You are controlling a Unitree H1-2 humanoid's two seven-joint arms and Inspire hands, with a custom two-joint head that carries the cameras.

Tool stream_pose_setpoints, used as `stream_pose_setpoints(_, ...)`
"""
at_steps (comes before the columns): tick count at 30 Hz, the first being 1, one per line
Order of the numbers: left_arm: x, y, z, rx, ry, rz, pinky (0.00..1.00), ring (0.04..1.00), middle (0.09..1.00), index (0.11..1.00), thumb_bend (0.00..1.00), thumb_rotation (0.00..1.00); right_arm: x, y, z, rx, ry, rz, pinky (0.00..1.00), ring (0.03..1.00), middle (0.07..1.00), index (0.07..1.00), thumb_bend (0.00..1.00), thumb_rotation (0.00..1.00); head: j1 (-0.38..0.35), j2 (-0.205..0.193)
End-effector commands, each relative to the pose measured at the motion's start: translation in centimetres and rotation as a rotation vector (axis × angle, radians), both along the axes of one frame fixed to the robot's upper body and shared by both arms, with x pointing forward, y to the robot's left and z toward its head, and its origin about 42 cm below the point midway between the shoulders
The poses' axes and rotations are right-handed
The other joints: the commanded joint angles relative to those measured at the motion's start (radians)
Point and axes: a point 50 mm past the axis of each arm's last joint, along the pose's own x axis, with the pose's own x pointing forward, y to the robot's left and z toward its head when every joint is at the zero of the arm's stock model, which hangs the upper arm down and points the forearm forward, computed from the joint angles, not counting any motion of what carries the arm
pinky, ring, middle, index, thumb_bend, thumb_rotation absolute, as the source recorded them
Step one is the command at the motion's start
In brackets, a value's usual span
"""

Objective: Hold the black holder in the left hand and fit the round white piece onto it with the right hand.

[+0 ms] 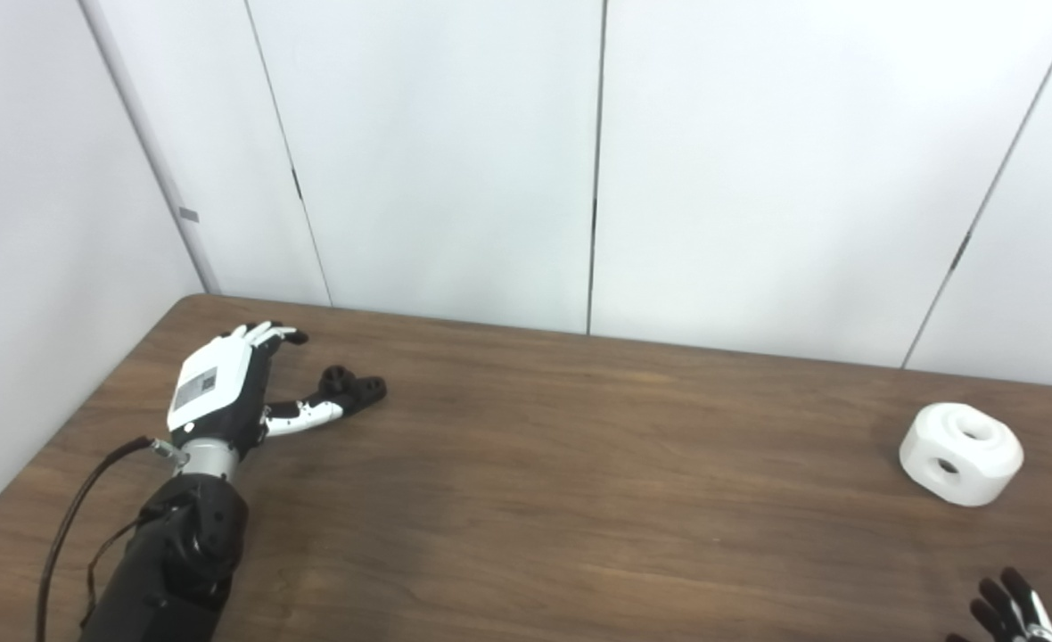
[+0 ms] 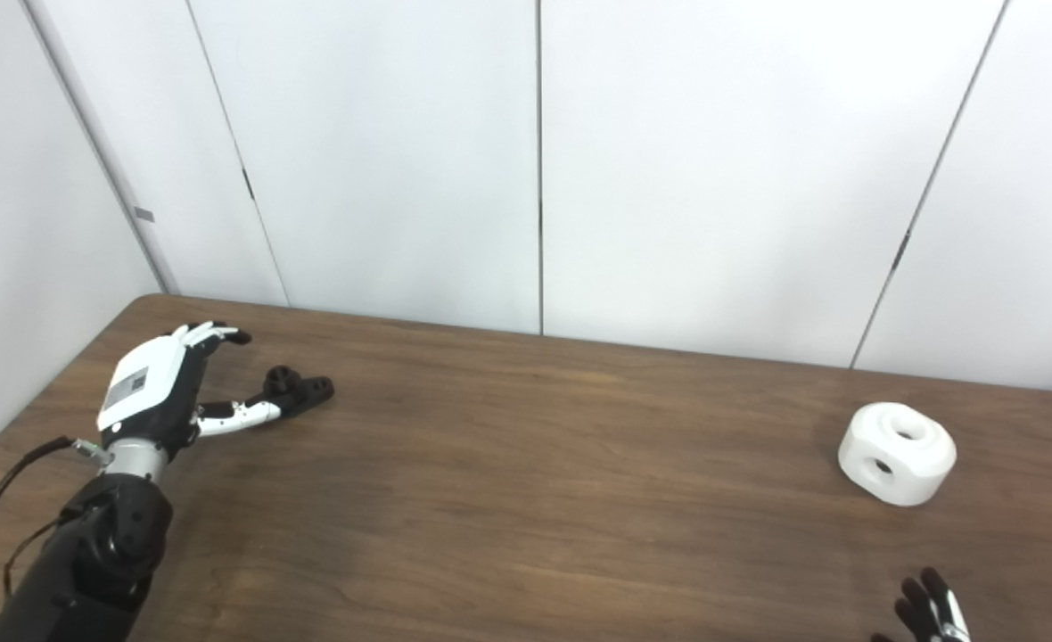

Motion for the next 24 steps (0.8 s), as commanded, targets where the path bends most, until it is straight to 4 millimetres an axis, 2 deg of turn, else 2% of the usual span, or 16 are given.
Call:
stream_pose_setpoints(1,1.1,0.9,2.6,0.044,-0.062,0.009,1.0,0.972,0.918,0.79,0.91,0.44,-0.3,0.1,0.3,-0.006,0.0,-0.01,0.84,0.952,0.966,1.0,0.41,1.0,-0.002,0.003)
stream_pose_setpoints(13,2.6,1.7,1.6,0.035,0.033,0.02,1.0,0.968,0.906,0.78,0.91,0.44,-0.2,0.2,0.4,-0.003,-0.002,-0.012,0.83,0.945,0.96,1.0,0.43,1.0,-0.007,0.006)
stream_pose_setpoints(24,3.4,1.0,1.5,-0.021,0.073,0.0,1.0,0.961,0.912,0.722,0.86,0.38,-0.3,0.6,0.5,-0.004,-0.004,-0.011,0.83,0.945,0.96,1.0,0.44,1.0,-0.021,0.007)
